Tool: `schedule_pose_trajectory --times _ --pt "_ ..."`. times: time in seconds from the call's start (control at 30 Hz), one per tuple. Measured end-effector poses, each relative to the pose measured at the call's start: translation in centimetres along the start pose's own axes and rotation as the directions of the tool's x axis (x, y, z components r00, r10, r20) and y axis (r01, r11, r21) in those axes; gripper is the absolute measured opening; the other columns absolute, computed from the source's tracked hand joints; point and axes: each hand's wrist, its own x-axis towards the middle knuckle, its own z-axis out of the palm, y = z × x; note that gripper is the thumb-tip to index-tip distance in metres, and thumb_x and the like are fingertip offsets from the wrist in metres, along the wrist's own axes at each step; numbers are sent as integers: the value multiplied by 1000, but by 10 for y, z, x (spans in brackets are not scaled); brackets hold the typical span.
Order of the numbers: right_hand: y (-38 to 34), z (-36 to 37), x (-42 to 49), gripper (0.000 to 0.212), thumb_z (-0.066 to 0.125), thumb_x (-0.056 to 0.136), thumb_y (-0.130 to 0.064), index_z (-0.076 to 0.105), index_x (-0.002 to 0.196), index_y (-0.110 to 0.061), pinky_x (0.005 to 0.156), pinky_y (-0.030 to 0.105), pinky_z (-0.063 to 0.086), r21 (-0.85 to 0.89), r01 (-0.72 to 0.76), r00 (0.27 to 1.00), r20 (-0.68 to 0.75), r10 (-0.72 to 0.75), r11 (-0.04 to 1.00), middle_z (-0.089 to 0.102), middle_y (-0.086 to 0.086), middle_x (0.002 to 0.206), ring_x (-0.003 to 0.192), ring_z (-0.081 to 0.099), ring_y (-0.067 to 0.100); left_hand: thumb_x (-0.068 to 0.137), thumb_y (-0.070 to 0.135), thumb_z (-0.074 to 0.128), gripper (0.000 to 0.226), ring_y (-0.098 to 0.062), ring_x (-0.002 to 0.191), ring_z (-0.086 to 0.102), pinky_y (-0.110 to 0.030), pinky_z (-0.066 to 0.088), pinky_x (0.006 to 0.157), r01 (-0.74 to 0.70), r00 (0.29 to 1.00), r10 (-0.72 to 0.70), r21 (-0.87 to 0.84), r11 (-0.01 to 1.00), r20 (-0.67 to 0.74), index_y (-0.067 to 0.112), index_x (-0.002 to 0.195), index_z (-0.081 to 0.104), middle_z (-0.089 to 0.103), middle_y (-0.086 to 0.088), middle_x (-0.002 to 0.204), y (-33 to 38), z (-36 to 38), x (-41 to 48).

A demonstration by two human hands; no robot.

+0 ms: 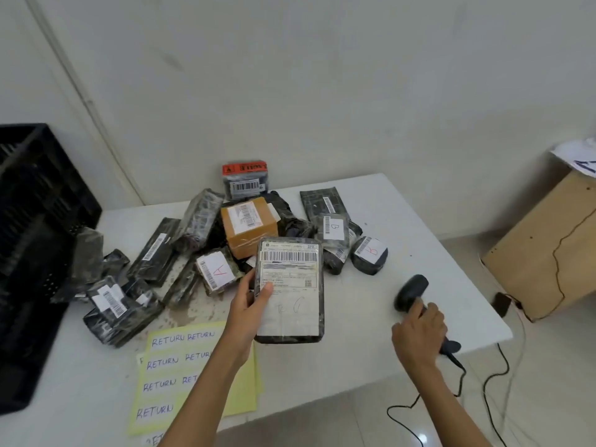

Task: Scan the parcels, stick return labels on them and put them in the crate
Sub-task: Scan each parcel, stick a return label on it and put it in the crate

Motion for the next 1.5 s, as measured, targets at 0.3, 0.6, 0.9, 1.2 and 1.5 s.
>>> schedule_pose_trajectory --times 0.3,0.6,0.9,1.2,1.5 --pt "32 5 32 40 59 88 -24 42 116 -2 77 37 38 -64 -97 942 316 113 993 49 17 114 105 47 33 91 33 57 40 -16 103 63 -36 53 86 108 994 -111 105 989 19 20 129 51 64 0 118 -10 8 17" --pt "-42 -74 -14 14 57 89 -15 48 99 -12 46 29 42 717 -270 942 336 21 642 58 11 72 52 55 19 89 35 61 45 -20 110 59 -45 48 98 112 993 -115 118 987 22 22 130 50 61 0 122 -8 13 42" --pt "-113 -135 -69 30 63 86 -24 56 74 3 46 21 43 822 -338 904 419 -83 458 56 10 51 41 49 10 91 29 60 44 -21 107 62 -44 50 95 125 992 -125 -17 992 -22 20 132 47 62 -3 121 -7 20 64" --pt "-130 -145 -86 24 64 86 -25 52 77 -6 41 13 38 816 -295 908 402 -120 497 53 1 50 42 48 6 92 22 58 42 -21 106 62 -43 49 96 121 992 -125 -110 987 -35 16 132 47 62 -5 120 -16 21 68" --pt "-131 -141 -86 23 63 86 -23 53 75 -5 43 10 38 810 -270 914 386 -127 521 53 -3 48 41 48 3 92 25 58 46 -22 108 61 -44 50 95 134 990 -136 -88 987 -20 16 135 44 61 -5 122 -22 20 70"
